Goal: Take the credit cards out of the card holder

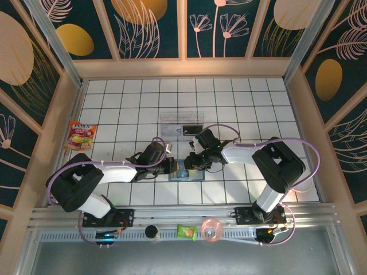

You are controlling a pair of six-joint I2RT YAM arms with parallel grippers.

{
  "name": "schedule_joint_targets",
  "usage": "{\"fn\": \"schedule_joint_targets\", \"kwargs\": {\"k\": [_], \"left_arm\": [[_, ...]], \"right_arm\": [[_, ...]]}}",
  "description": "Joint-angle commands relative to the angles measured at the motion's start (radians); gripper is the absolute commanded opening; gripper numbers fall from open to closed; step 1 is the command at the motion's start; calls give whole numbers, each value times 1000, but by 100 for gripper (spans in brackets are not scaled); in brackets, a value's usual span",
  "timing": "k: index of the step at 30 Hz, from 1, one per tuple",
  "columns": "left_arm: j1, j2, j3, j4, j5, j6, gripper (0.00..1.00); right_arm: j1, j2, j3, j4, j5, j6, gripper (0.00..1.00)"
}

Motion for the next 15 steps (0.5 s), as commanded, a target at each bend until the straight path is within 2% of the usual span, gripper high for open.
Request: {"fn": "schedule_joint_targets", "kwargs": {"k": [1, 15], "left_arm": [[-3, 33, -31, -45, -1, -13, 0], [-4, 41, -36, -34, 7, -19, 0]], "right_arm": [[-10, 27, -36, 36, -37, 23, 20], [-33, -55, -93, 29, 3, 49, 0]]}}
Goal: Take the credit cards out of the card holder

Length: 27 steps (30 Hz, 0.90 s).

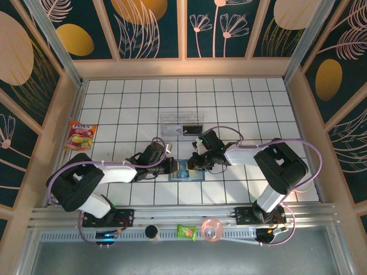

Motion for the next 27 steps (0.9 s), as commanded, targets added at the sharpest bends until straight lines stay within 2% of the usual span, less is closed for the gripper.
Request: {"fn": "schedule_joint_targets", "kwargs": {"k": [1, 13, 20, 24, 27], "left_arm": [[-2, 35, -28, -59, 5, -12, 0], [-3, 28, -32, -58, 5, -14, 0], [4, -50, 17, -91, -29, 10, 1], [32, -178, 42, -92, -42, 37, 25], [104, -277, 3, -3, 34, 30, 38]], "right_arm": [[-10, -32, -35, -39, 30, 11, 0], [-27, -181, -75, -159, 147, 10, 0], [-32, -315, 1, -214, 194, -37, 0], [-33, -384, 31, -180, 191, -79, 0], [-45, -425, 28, -112, 177, -94, 0]]}}
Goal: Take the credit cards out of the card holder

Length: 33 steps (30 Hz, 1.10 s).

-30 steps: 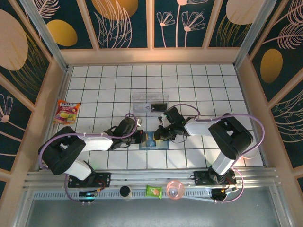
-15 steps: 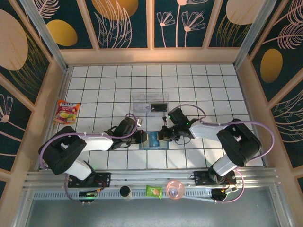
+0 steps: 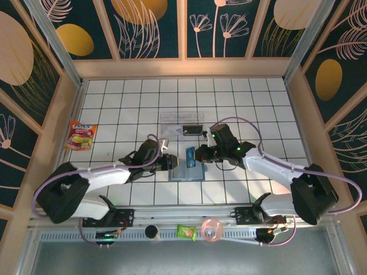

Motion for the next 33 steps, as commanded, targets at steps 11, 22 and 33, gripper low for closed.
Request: {"fn": "schedule_joint_targets", "kwargs": {"k": [11, 22, 33], "left_arm": [[164, -185, -125, 585, 267, -152, 56], [180, -127, -168, 858, 297, -262, 50], [180, -89, -164, 960, 335, -313, 32]], "right_arm": [[-44, -116, -114, 585, -85, 109, 0], [-25, -86, -186, 957, -141, 261, 0], [27, -7, -158, 1036, -100, 281, 0]]}}
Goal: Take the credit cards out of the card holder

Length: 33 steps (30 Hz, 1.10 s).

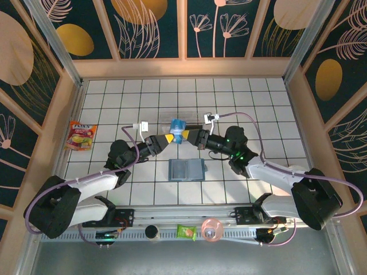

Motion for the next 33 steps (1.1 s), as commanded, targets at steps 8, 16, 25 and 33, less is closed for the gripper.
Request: {"fn": "schedule_joint_targets", "kwargs": {"k": [8, 16, 25, 33], "left_arm": [[6, -15, 5, 44, 21, 6, 8], [6, -59, 133, -314, 24, 219, 0], [-88, -36, 443, -953, -71, 758, 0], [-95, 174, 693, -1284, -71, 1256, 0]], "right_arm": [[30, 47, 23, 37, 18, 7, 0], [-49, -113, -16, -230, 44, -71, 18], [-277, -416, -81, -520, 43, -126, 21], [-408, -467, -96, -612, 20, -125, 19]]}}
